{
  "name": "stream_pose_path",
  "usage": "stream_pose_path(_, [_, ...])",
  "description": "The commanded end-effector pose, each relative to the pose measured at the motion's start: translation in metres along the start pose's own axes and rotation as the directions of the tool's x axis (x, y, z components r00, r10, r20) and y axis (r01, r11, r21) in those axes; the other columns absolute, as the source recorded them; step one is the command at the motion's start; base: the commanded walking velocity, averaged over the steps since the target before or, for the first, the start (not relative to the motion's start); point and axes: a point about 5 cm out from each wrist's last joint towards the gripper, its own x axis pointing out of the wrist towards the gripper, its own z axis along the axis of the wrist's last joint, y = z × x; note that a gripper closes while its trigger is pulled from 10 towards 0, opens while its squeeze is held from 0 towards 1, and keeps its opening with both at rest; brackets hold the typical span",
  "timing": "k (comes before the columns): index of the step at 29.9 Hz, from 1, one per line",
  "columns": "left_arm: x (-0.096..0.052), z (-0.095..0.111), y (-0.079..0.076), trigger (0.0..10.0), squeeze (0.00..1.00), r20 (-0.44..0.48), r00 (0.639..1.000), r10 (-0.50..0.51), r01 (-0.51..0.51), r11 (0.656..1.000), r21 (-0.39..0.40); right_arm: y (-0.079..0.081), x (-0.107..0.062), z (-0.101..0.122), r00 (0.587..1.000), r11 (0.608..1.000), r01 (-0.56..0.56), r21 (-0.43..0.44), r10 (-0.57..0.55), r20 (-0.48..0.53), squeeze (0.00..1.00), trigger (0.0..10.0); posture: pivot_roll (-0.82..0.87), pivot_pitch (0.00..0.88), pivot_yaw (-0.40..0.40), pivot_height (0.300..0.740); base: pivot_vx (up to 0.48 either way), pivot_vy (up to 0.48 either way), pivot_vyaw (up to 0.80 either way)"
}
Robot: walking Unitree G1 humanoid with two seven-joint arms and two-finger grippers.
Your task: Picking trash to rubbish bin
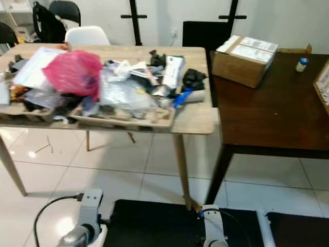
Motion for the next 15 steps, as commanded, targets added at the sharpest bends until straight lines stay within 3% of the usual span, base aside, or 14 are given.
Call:
stream_pose_path(1, [-0.001, 0.001, 0.006, 10.0, 0.00, 0.005, 1.000, 0.029, -0.029, 1.000, 0.005, 0.003, -0.001, -0.008, 1.000, 1.000, -0.004, 0.008, 0.004, -0.027, 0.00, 10.0, 0.02, 0.103, 0.051, 0.740, 0.000, 0.000, 0.00])
stream_pose_path(8, [-0.002, 0.001, 0.007, 10.0, 0.00, 0.027, 0.999, 0.031, -0.032, 0.999, 0.003, 0.007, 0.000, -0.005, 1.000, 1.000, -0.021, 0.003, 0.021, -0.012, 0.00, 10.0, 0.02, 0.108, 0.049, 0.740, 0.000, 0.000, 0.00])
stream_pose_path(15, [-0.006, -0.004, 0.011, 10.0, 0.00, 0.033, 0.999, 0.015, -0.016, 1.000, 0.018, 0.012, 0.001, 0.006, 0.997, 0.995, -0.061, -0.073, 0.064, 0.033, 0.00, 10.0, 0.01, 0.101, 0.053, 0.740, 0.000, 0.000, 0.00])
